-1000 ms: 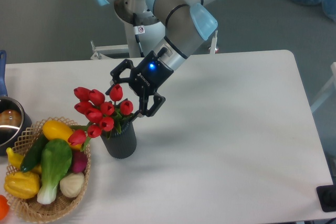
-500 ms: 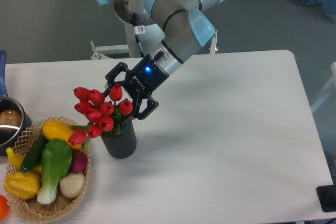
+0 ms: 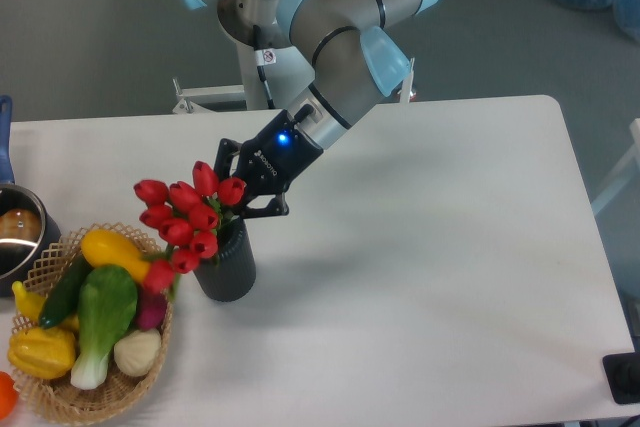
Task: Pick up the flowers from the vase
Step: 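Close the gripper on the red tulip stems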
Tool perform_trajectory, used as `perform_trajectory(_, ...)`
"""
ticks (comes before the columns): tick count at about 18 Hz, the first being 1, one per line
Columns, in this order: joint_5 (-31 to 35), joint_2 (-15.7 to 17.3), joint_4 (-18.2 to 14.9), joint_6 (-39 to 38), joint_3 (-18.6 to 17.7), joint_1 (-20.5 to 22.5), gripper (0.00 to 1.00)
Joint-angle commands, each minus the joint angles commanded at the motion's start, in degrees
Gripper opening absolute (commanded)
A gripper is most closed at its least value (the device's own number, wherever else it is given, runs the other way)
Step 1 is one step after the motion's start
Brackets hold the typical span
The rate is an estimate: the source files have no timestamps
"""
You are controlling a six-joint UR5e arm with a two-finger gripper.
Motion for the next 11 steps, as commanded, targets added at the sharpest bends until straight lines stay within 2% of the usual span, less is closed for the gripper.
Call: perform_trajectory(11, -5.3, 0.9, -0.2, -1.8, 2.1, 1.0, 0.0)
